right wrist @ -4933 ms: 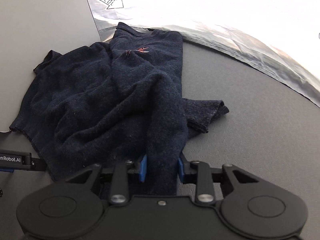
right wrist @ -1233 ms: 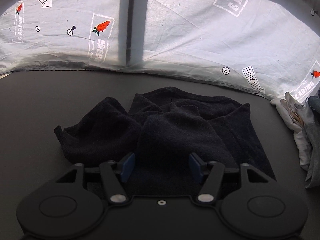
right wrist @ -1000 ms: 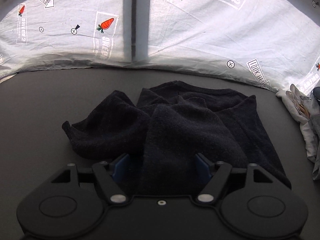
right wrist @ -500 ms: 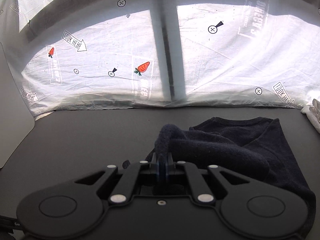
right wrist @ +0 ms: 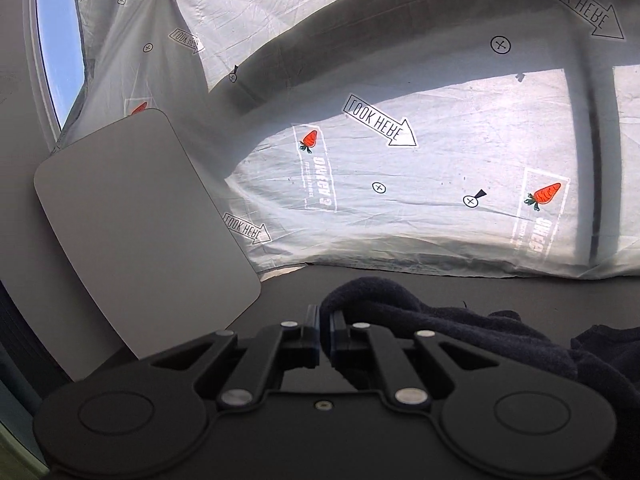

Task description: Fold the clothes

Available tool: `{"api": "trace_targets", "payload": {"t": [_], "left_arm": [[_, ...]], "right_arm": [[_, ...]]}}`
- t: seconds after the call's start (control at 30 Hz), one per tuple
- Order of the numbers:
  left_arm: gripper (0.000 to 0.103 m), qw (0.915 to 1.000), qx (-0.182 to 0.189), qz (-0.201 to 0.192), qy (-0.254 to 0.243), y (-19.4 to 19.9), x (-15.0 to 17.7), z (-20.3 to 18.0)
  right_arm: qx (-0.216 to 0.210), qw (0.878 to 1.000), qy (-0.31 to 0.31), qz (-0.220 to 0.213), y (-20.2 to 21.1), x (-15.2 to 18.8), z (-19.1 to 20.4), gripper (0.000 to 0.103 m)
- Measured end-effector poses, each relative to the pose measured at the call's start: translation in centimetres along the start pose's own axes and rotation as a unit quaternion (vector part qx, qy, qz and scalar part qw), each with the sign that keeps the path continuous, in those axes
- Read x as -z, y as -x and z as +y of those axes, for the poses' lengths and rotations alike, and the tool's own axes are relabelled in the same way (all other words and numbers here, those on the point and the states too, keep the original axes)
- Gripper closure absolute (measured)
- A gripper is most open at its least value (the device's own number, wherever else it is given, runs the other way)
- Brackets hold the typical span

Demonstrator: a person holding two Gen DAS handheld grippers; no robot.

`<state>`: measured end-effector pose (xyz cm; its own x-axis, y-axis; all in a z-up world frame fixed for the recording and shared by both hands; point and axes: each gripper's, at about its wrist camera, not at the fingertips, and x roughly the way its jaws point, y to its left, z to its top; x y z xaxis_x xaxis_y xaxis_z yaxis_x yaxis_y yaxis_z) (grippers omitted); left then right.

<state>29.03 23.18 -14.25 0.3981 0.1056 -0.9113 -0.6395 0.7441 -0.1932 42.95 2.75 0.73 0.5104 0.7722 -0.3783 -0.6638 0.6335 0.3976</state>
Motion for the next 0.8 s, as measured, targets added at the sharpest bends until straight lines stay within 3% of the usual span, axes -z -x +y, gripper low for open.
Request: {"api": "trace_targets", "payload": {"t": [0.07, 0.13, 0.2, 0.23, 0.3, 0.4, 0.53, 0.63, 0.8], "left_arm": [[0.014, 1.0000, -0.001, -0.004, 0.002, 0.0, -0.6, 0.6], [0.014, 1.0000, -0.002, -0.007, 0.003, 0.1, -1.1, 1.2], [0.014, 1.0000, -0.002, -0.009, 0.002, 0.1, -1.4, 1.6], [0.014, 1.0000, -0.001, -0.010, 0.001, 0.1, -1.4, 1.7], [0.014, 1.0000, -0.003, -0.005, 0.001, -0.1, -1.3, 2.1], [0.014, 0.9999, -0.003, 0.010, 0.002, -0.9, -0.9, 1.9], [0.014, 0.9996, 0.004, 0.026, -0.013, -1.9, -0.2, 0.4], [0.014, 0.9989, 0.010, 0.030, -0.034, -2.3, 0.7, -1.3], [0.014, 0.9975, 0.015, 0.038, -0.058, -2.7, 1.8, -3.7]], "right_arm": [[-0.025, 0.999, -0.002, 0.019, -2.1, -0.3, 1.6, 0.097], [-0.021, 0.998, 0.000, 0.059, -3.9, 0.7, 2.2, 0.086], [-0.013, 0.996, 0.002, 0.086, -5.1, 2.3, 2.2, 0.061], [-0.008, 0.996, 0.002, 0.087, -5.1, 3.2, 1.6, 0.059], [0.015, 0.995, 0.016, 0.099, -4.7, 4.5, 0.5, 0.058], [0.091, 0.986, 0.070, 0.122, -3.8, 6.6, -1.6, 0.052], [0.182, 0.961, 0.125, 0.166, -2.7, 9.5, -5.2, 0.051], [0.211, 0.941, 0.176, 0.200, -2.7, 11.2, -6.7, 0.041], [0.238, 0.898, 0.300, 0.218, -3.8, 13.6, -8.3, 0.027]]}}
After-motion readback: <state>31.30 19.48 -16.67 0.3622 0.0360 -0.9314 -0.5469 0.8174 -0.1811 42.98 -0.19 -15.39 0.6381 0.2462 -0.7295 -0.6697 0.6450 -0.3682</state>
